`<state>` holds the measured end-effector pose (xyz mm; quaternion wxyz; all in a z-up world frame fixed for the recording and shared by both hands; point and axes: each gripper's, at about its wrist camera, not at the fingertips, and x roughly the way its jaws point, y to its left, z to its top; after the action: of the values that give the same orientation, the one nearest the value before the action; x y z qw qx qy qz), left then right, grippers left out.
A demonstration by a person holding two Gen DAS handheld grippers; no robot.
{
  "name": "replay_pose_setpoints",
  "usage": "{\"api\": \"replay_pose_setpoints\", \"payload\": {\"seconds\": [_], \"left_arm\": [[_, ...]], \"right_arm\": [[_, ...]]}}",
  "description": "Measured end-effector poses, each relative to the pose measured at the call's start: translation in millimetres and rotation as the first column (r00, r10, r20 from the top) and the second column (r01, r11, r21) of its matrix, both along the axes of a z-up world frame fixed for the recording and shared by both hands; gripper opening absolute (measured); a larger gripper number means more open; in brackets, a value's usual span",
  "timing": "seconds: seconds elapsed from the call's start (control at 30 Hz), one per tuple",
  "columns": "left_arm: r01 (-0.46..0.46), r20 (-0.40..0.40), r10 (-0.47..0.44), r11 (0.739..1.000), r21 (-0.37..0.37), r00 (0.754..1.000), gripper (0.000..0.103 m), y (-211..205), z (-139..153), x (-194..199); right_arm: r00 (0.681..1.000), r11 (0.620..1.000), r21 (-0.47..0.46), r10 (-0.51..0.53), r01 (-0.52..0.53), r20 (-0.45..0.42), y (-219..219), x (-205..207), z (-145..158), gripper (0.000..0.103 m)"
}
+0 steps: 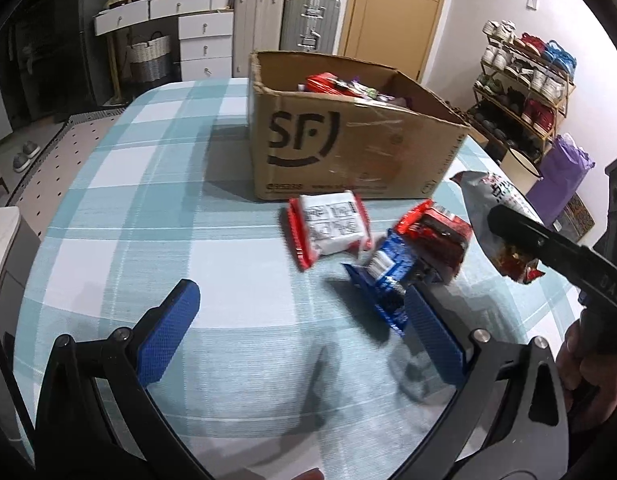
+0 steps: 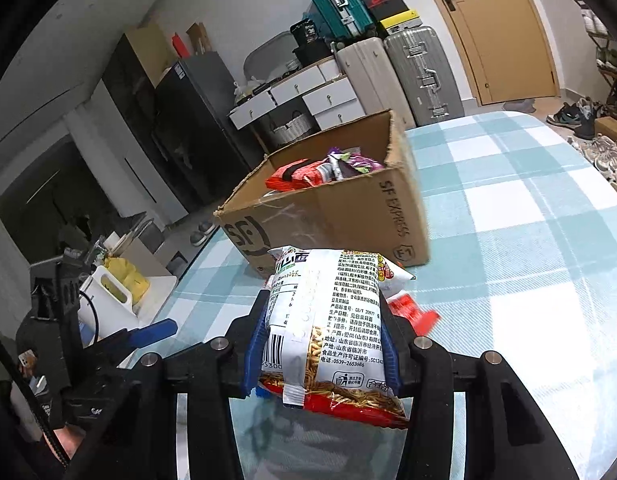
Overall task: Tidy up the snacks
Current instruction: 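Lower the left gripper onto the blue snack pack and close while the right holds its bag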
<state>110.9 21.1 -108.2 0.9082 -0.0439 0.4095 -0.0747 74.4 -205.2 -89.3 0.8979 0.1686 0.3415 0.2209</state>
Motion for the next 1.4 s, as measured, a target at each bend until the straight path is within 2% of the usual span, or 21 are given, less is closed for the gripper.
{"api": "replay_pose_setpoints", "payload": {"seconds": [0.6,0.83,1.2,1.27,1.37,1.4], "left_arm": [[0.098,-0.075,-0.097,0.995,0.007,0.992,0.102,-50.1,-21.7,33.1],[0.107,-0.110,-0.107,0.994,0.001,0.988,0.102,-63.3,-32.6,50.2],[0.068,-0.140,-0.063,0.997,0.030,0.988,0.101,-82.8,-49.3,74.6],[0.068,-0.138,-0.061,0.997,0.044,0.989,0.097,-85.3,-49.8,74.9],[0.079,-0.121,-0.072,0.996,0.052,0.990,0.077,-85.9,-48.9,72.3],[0.085,-0.115,-0.079,0.995,0.047,0.990,0.066,-85.1,-48.2,71.5]], "right_arm": [[0.994,0.994,0.023,-0.108,0.108,-0.017,-56.8,-54.0,-8.4,0.047],[0.993,0.992,0.027,-0.120,0.121,-0.008,-66.7,-64.1,-6.3,0.047],[0.991,0.990,0.043,-0.130,0.131,-0.012,-76.3,-71.4,-7.1,0.048],[0.991,0.990,0.044,-0.130,0.131,-0.012,-76.8,-72.0,-7.3,0.048],[0.991,0.990,0.050,-0.130,0.130,-0.012,-77.7,-72.2,-6.9,0.048],[0.991,0.990,0.051,-0.130,0.130,-0.012,-77.5,-71.2,-6.5,0.048]]}}
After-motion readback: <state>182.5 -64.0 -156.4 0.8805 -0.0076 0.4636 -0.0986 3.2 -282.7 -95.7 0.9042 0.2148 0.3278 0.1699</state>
